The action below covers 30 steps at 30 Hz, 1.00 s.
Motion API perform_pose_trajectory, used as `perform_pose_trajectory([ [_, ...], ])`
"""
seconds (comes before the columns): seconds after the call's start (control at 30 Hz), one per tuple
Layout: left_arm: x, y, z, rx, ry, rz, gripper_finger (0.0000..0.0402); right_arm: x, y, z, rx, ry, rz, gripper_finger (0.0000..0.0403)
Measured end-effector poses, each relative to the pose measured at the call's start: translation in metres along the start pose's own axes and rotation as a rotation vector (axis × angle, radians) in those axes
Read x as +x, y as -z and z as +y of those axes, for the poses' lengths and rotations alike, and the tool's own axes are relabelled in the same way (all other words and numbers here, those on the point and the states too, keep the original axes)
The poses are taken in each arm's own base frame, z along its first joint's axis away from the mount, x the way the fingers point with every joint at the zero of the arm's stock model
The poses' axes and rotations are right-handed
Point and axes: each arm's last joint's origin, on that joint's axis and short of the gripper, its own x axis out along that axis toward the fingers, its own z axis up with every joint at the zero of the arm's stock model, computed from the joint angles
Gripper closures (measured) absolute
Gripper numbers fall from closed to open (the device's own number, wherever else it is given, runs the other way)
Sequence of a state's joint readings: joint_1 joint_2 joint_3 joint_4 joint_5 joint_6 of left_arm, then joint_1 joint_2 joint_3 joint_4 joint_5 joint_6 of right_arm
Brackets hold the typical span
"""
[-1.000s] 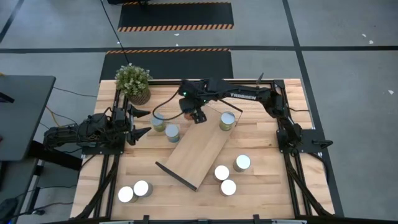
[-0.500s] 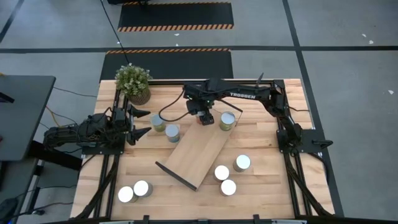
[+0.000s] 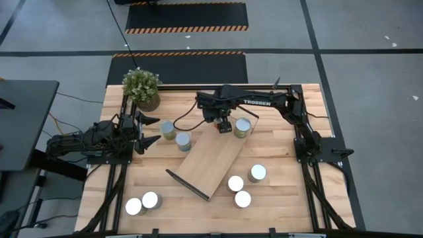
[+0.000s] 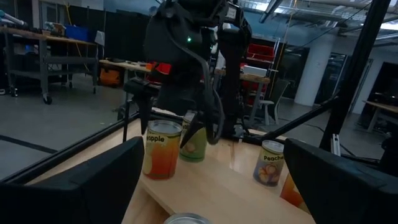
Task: Pick and place cans onto a shelf
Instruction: Put the top canned pineapple on the shelf
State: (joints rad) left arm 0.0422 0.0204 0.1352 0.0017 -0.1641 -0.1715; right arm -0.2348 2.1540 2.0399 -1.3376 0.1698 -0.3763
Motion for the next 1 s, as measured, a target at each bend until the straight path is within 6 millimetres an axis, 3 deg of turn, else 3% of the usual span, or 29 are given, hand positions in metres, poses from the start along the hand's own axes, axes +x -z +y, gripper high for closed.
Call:
perform_pose_trajectory([
  [0.57,0.0,0.0,0.0,0.001,0.0,0.0,0.001,-0.008,-0.006,0.027,-0.096,0.152,0.072,0.0007],
  [1.0,0.0,0.0,0.0,0.0,0.0,-0.001,0.001,-0.011,0.001,0.035,-0.002,0.152,0.152,0.0008],
])
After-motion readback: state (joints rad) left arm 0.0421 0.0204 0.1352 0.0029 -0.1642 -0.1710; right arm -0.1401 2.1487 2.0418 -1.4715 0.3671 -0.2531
